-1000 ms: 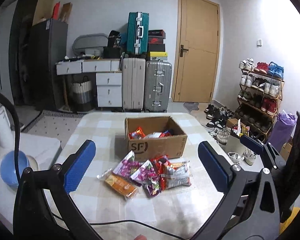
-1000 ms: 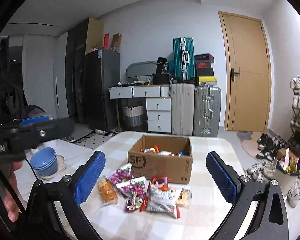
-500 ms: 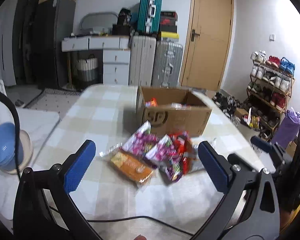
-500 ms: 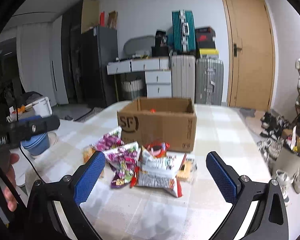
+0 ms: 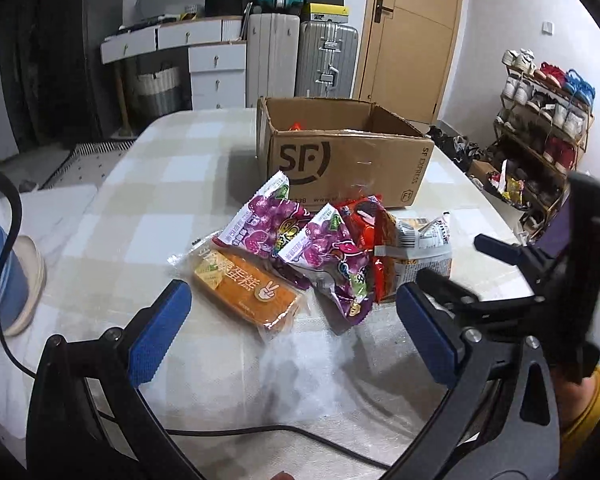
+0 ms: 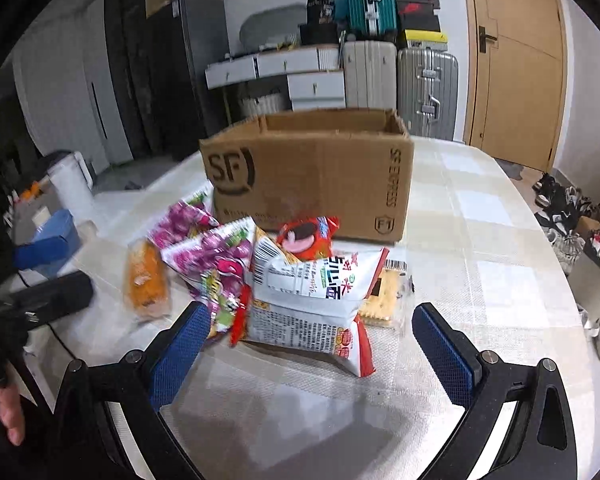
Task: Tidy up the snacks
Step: 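Grasp the white chip bag with the right gripper while the left approaches the cake loaf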
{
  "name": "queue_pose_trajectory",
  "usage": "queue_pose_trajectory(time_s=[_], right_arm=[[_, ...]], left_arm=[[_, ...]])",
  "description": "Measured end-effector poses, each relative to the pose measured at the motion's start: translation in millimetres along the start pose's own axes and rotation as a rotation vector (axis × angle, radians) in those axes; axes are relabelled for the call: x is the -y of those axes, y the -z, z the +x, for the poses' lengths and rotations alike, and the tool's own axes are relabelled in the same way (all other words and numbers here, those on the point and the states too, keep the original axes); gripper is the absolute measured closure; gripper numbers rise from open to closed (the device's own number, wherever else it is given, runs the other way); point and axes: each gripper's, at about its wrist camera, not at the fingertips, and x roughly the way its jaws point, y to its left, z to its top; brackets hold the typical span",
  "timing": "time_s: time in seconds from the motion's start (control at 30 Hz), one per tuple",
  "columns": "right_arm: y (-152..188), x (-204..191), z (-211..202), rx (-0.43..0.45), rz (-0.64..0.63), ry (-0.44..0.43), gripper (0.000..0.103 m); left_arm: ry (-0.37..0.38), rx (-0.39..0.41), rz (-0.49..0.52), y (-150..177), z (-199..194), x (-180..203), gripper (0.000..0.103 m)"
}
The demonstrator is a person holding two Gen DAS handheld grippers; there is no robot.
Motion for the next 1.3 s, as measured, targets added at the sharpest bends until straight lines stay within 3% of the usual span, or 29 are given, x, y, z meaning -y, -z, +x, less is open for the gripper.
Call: queue_pose_trajectory(time_s=[0.1, 0.43, 0.47, 0.5, 0.63, 0.7, 0.87, 1.03, 1.1, 1.3], right_arm=[[-2.3, 0.8, 15.3, -0.039, -0.009, 0.035, 0.000], [-14.3, -3.2, 54.9, -0.124, 0.035, 0.014, 0.001], [-14.7, -4.1, 58.1, -0.135, 0.035, 0.009, 0.004], [-14.9, -4.7, 61.6, -0.146, 0.034, 0.003, 0.015], [-16.8, -4.3, 63.6, -0.146, 0.033, -0.038, 0.036], [-16.3, 1.1, 62.1, -0.149, 0.061, -0.064, 0.042], [-13.7, 6.6, 57.4, -0.160, 0.063, -0.094, 0.046], [-14.9, 11.1, 55.9, -0.164, 0.070, -0.115, 0.047], [-12.1, 12.4, 55.0, -0.163, 0.075, -0.117, 0.047], [-9.8, 18.7, 51.5, -0.160, 0.081, -0.125, 0.047]], left_arm=[[0.006, -0.020, -0.025, 0.4, 9.6, -3.3, 0.001], [0.009, -0.110, -0.085, 2.1, 30.0, -9.8, 0.001], [0.003, -0.118, -0.088, 2.5, 30.9, -11.2, 0.001], [-0.003, -0.127, -0.091, 3.3, 32.8, -12.6, 0.001], [-0.019, -0.153, -0.133, 3.6, 42.2, -24.6, 0.001], [-0.010, -0.156, -0.166, 3.9, 45.6, -32.2, 0.001], [0.063, -0.189, -0.207, -1.9, 63.1, -32.3, 0.001], [0.092, -0.197, -0.158, -15.5, 78.6, -15.9, 0.001], [0.069, -0.207, -0.155, -20.2, 83.3, -17.1, 0.001], [0.049, -0.248, -0.344, -10.2, 78.5, -73.0, 0.001]])
